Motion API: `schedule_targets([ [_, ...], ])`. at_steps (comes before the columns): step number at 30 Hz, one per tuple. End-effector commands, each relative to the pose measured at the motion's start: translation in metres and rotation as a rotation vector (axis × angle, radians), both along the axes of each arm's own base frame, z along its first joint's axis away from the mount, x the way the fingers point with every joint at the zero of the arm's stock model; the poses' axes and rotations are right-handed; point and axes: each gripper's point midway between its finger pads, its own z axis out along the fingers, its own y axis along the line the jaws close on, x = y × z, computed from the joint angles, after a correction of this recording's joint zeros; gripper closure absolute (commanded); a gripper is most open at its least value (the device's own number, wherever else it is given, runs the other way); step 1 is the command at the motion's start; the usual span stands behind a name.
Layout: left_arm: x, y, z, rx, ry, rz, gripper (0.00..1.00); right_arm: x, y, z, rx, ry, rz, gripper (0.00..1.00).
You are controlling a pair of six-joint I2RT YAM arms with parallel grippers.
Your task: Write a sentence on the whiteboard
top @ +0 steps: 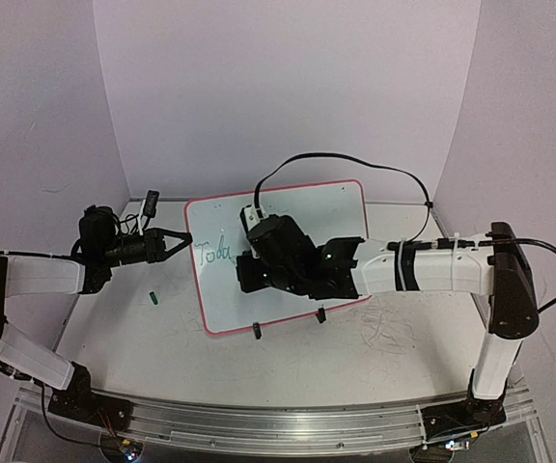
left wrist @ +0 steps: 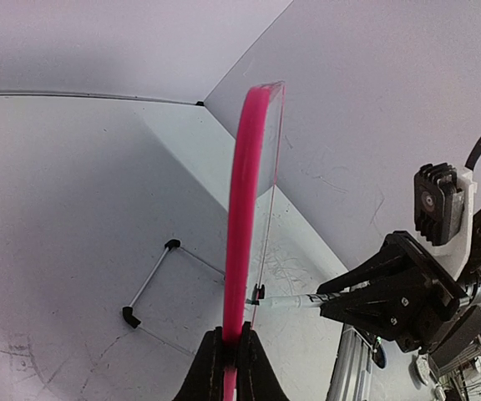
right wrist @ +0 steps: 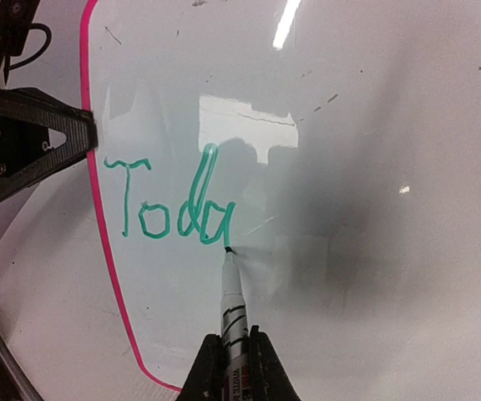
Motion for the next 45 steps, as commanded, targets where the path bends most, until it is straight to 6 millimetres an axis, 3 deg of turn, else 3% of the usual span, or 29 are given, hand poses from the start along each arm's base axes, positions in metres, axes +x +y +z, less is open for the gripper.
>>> schedule_targets([
  [1,-0.01,-0.006,0.023,-0.028,-0.072,-0.056,1.0,0.006,-0.01,0.045,0.086,-0.056,-0.019,1.0],
  [19,-0.011,-0.006,0.024,-0.028,-0.073,-0.057,1.0,0.014,0.003,0.042,0.102,-0.063,0.001,1.0],
  [45,-0.01,-0.007,0.024,-0.026,-0.075,-0.06,1.0,0.009,-0.015,0.007,0.035,0.009,-0.047,1.0],
])
